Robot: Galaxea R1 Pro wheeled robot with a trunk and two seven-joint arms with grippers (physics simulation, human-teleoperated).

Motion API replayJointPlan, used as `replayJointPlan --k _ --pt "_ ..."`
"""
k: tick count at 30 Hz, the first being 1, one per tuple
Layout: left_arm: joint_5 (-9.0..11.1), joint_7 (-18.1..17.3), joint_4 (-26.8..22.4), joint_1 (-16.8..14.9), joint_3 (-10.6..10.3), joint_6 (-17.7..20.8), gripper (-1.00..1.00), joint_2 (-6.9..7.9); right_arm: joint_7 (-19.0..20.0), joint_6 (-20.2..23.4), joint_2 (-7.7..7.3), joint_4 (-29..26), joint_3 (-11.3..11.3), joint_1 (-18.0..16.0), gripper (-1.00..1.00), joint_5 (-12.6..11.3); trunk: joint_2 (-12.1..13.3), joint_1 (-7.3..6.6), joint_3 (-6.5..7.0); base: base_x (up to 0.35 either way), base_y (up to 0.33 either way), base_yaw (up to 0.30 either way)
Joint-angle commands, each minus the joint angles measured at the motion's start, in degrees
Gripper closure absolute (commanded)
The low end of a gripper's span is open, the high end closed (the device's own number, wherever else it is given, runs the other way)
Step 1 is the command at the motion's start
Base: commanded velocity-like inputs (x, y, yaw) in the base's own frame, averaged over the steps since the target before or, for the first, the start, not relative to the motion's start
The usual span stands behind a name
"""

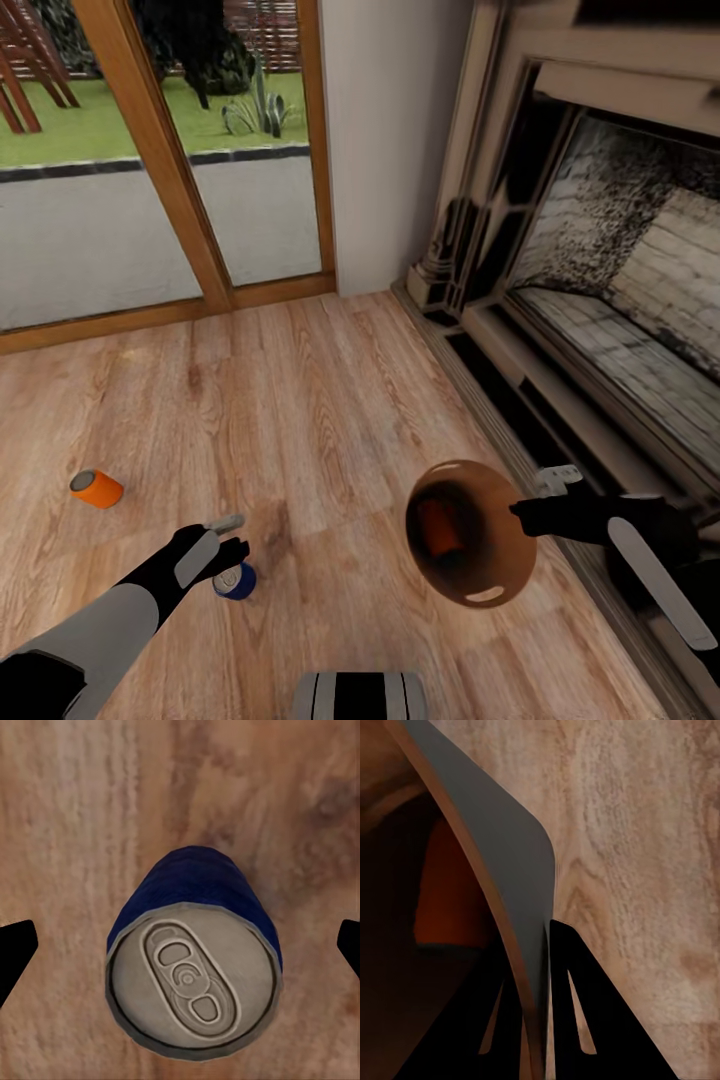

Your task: Put the three can of soda from the living room inside the tash can in the kitchen.

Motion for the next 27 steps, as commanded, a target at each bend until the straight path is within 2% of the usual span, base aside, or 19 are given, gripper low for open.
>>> replayJointPlan --k 1,13,15,20,21,27 --pt "0.0 0.0 0.0 0.0 0.0 0.0 -1.00 -0.01 0.2 0.0 -0.02 -0.1 0.0 0.0 1.00 -1.4 0.0 0.02 -0.22 0.000 0.000 0.000" --pt "0.0 0.0 0.0 0.0 0.0 0.0 -1.00 -0.14 0.2 0.0 -0.07 -0.8 0.0 0.3 1.00 -1.5 -0.2 0.33 -2.88 0.000 0.000 0.000" --pt "0.0 -0.1 0.0 0.0 0.0 0.0 -1.00 -0.20 0.2 0.0 -0.07 -0.8 0.0 0.5 1.00 -1.5 -0.2 0.33 -2.88 0.000 0.000 0.000" --pt "0.1 -0.1 -0.1 0.8 -2.3 -2.9 -1.00 -0.52 0.2 0.0 -0.07 -0.9 0.0 0.6 1.00 -1.5 -0.2 0.33 -2.88 0.000 0.000 0.000" --pt "0.1 -0.1 -0.1 0.9 -3.2 -3.8 1.00 -0.57 0.2 0.0 -0.07 -0.9 0.0 0.6 1.00 -1.5 -0.2 0.33 -2.88 0.000 0.000 0.000" --pt "0.1 -0.1 0.0 1.0 -4.2 -4.6 1.00 -0.62 0.2 0.0 -0.07 -0.9 0.0 0.6 1.00 -1.5 -0.2 0.33 -2.88 0.000 0.000 0.000"
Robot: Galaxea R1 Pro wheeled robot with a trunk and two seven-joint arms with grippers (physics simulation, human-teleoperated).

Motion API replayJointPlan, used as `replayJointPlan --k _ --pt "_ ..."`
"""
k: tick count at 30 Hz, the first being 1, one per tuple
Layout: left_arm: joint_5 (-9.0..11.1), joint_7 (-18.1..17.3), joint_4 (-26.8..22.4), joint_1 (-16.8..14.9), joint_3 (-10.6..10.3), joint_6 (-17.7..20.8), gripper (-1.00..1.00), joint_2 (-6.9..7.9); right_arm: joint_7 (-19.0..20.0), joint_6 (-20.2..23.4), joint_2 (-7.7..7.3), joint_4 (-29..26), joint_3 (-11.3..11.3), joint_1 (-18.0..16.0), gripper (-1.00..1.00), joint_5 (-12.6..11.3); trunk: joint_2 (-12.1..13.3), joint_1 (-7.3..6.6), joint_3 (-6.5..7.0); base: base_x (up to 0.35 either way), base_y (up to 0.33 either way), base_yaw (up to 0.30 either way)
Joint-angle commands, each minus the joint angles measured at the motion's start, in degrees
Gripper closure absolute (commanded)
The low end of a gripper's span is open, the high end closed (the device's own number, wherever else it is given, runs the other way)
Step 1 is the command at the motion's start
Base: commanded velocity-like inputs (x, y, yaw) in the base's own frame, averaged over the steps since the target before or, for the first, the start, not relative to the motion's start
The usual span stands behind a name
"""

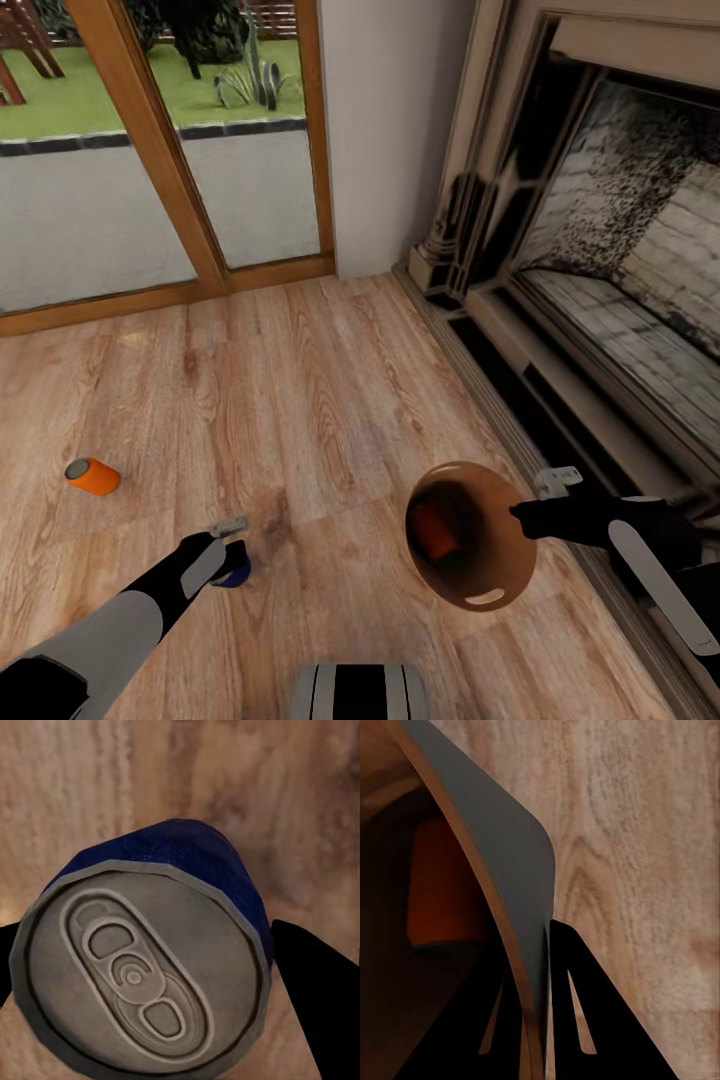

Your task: Put the three can of soda from the living room inside the tash can in the kitchen.

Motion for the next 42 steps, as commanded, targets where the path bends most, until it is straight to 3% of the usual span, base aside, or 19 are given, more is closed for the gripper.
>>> replayJointPlan --k 1,6,20,26,29,32,33,38,40,42 --pt "0.0 0.0 0.0 0.0 0.0 0.0 1.00 0.00 0.2 0.0 0.01 0.0 0.0 0.0 1.00 -1.7 0.0 -0.01 0.00 0.000 0.000 0.000" --pt "0.1 -1.7 -0.9 1.0 0.1 -0.1 1.00 0.03 0.2 0.0 0.08 0.0 0.0 0.0 1.00 -1.7 0.0 -0.01 0.00 0.000 0.000 0.000" --pt "0.7 -3.1 -1.5 1.8 0.4 -0.1 1.00 -0.53 0.1 0.0 0.67 1.6 0.0 -0.3 1.00 -1.6 0.2 -0.37 3.11 0.000 0.000 0.000" --pt "0.7 -2.3 -6.9 3.2 0.4 0.4 1.00 -0.59 0.1 0.0 0.71 2.3 0.1 -0.4 1.00 -1.6 0.3 -0.52 4.43 0.000 0.000 0.000" --pt "0.8 0.4 -15.4 6.0 0.6 1.0 1.00 -0.38 0.1 0.0 0.79 3.9 0.2 -0.5 1.00 -1.5 0.3 -0.60 5.10 0.000 0.000 0.000" --pt "0.8 5.0 -29.3 10.6 1.4 4.0 1.00 -0.03 0.1 0.0 0.91 6.4 0.3 -0.8 1.00 -1.5 0.3 -0.68 5.76 0.000 0.000 0.000" --pt "0.8 7.1 -36.3 13.0 2.4 5.6 1.00 0.00 0.1 0.0 0.93 6.9 0.3 -0.9 1.00 -1.5 0.4 -0.70 5.99 0.000 0.000 0.000" --pt "1.5 11.0 -60.9 20.5 4.0 11.1 1.00 -1.00 -0.1 0.0 1.16 10.5 0.4 -1.8 1.00 -1.5 0.4 -0.83 7.09 0.000 0.000 0.000" --pt "2.1 11.4 -64.5 21.4 3.4 11.9 1.00 -2.21 -0.2 0.0 1.46 13.8 0.5 -3.4 1.00 -1.5 0.5 -0.88 7.54 0.000 0.000 0.000" --pt "2.5 11.7 -67.7 22.1 0.8 12.9 1.00 -3.97 -0.3 0.0 3.21 20.6 0.6 -6.6 1.00 -1.3 0.5 -0.93 7.98 0.000 0.000 0.000"
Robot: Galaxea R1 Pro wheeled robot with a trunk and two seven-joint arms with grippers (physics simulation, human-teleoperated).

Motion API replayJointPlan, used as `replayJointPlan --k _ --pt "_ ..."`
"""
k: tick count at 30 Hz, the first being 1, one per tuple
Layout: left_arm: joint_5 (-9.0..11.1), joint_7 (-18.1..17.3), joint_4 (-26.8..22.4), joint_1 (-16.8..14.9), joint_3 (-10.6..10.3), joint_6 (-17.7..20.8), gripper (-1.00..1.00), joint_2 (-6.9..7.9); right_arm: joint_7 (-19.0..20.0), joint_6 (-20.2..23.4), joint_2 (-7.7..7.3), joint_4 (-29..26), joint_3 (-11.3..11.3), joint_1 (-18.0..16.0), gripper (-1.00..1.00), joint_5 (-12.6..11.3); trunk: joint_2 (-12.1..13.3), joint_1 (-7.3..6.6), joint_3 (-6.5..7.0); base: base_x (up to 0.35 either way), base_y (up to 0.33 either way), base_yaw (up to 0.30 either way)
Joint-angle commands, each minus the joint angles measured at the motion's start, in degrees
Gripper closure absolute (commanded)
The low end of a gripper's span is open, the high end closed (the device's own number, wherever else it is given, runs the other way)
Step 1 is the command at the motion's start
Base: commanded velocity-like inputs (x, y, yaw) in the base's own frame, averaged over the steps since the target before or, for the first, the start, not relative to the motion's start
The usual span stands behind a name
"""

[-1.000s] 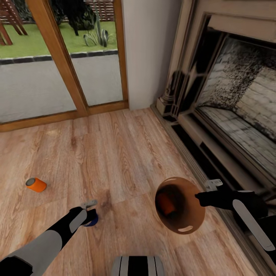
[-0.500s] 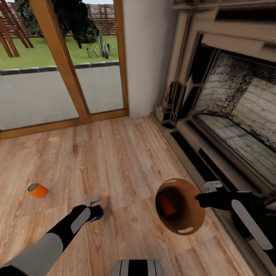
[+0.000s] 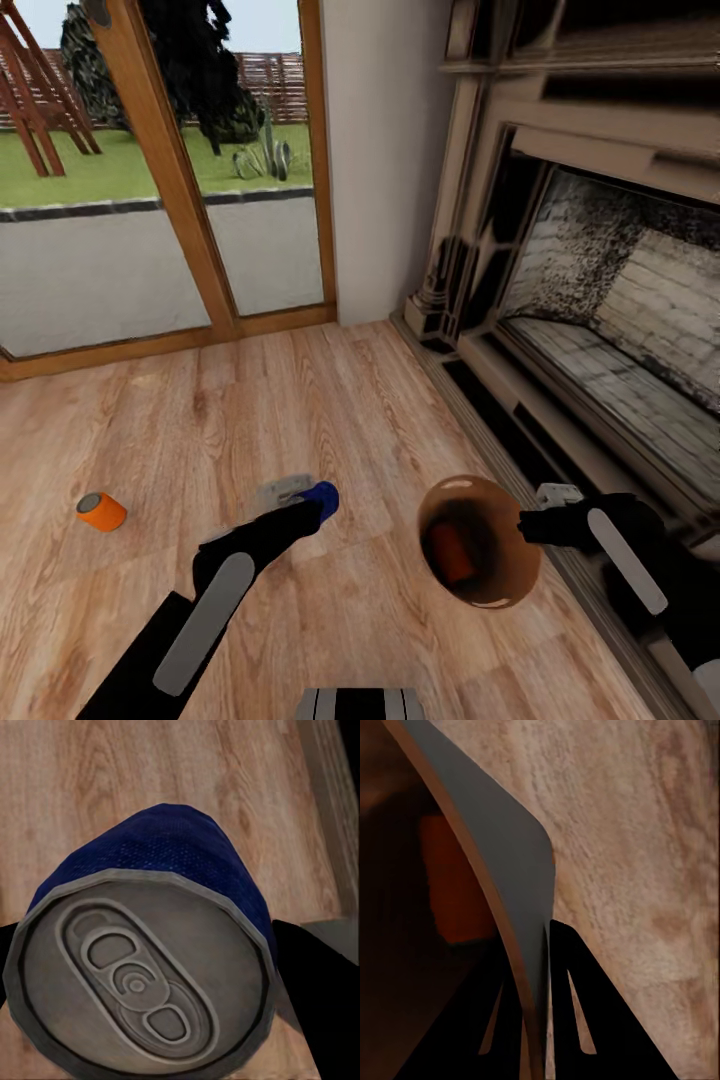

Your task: Put the three can of soda from the living room inside the tash can in the kitchen.

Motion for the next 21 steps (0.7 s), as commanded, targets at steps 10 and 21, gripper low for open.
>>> replayJointPlan --k 10,21 --pt "-0.3 -0.4 -2.8 -0.3 -6.2 1.8 1.00 -4.21 0.1 0.0 3.52 7.9 0.1 -2.6 1.00 -2.7 0.1 -0.26 2.23 0.000 0.000 0.000" --pt "-0.6 -0.6 -2.9 -1.7 -8.2 2.5 1.00 -7.25 -5.8 0.0 7.46 11.9 0.1 -3.5 1.00 -2.7 0.3 -0.55 4.66 0.000 0.000 0.000"
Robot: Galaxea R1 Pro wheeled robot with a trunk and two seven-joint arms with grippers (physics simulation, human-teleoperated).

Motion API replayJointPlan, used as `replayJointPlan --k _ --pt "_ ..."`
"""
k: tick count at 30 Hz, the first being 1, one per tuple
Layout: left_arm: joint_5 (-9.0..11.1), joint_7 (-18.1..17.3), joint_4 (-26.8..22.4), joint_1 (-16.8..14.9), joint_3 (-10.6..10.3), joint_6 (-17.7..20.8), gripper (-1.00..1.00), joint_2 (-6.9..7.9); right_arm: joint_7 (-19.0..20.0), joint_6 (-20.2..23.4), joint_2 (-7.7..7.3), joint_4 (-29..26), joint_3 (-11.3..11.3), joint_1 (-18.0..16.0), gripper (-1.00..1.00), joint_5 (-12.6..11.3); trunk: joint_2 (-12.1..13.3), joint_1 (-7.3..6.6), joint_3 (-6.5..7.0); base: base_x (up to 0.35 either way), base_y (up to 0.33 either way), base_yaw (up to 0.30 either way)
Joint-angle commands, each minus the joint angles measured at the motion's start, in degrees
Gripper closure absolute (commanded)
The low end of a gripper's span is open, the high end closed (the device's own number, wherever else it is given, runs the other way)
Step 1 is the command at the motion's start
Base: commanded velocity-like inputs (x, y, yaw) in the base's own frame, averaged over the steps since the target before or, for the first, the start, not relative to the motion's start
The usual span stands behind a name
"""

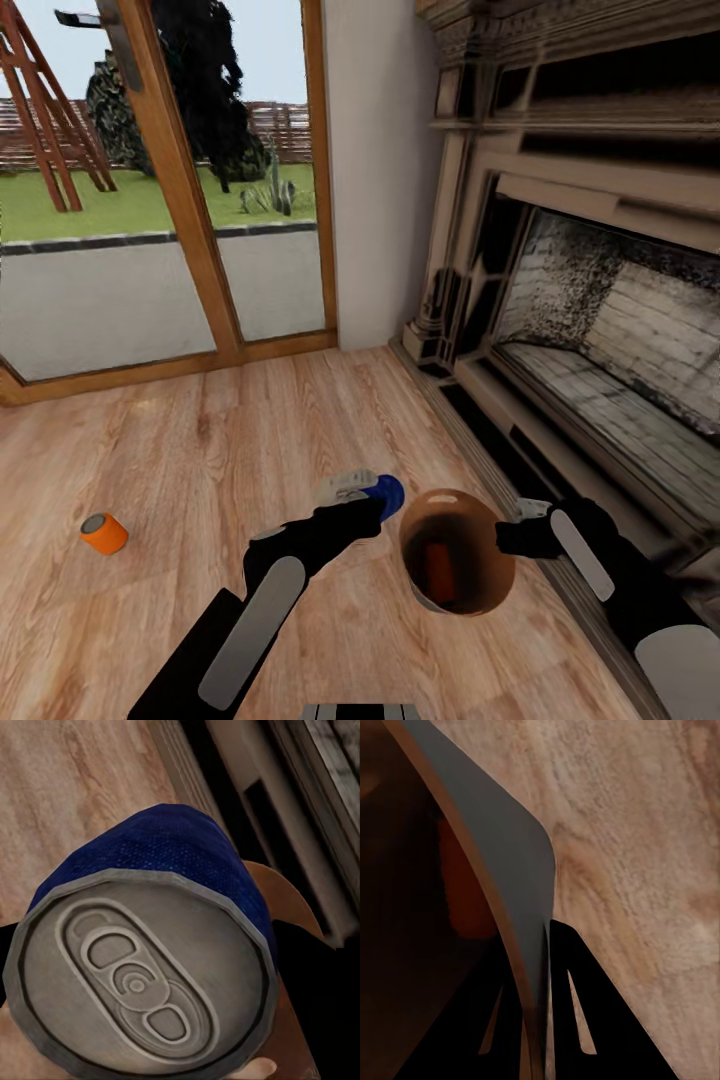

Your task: Put the three can of soda from the living room inside the tash can in the kitchen.

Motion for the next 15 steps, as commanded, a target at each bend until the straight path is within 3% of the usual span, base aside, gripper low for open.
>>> replayJointPlan --k 1,6,11,15 --pt "-0.2 -0.3 0.0 -0.1 -0.2 0.1 1.00 -0.15 0.1 0.0 0.11 0.1 0.0 -0.1 1.00 -1.6 0.0 -0.03 0.23 0.000 0.000 0.000" --pt "-0.2 -2.4 0.0 -0.8 -0.8 0.1 1.00 -0.36 -0.1 0.0 0.32 0.3 0.0 -0.2 1.00 -1.6 0.1 -0.15 1.34 0.000 0.000 0.000" --pt "-0.1 -5.5 0.0 -1.0 -3.9 0.4 1.00 -0.65 -0.1 0.0 0.38 1.3 0.0 -0.3 1.00 -1.6 0.1 -0.28 2.45 0.000 0.000 0.000" --pt "0.1 -6.8 0.4 -1.0 -6.6 3.8 1.00 -1.46 -0.1 0.0 0.43 1.5 0.0 -0.3 1.00 -1.6 0.2 -0.39 3.33 0.000 0.000 0.000"
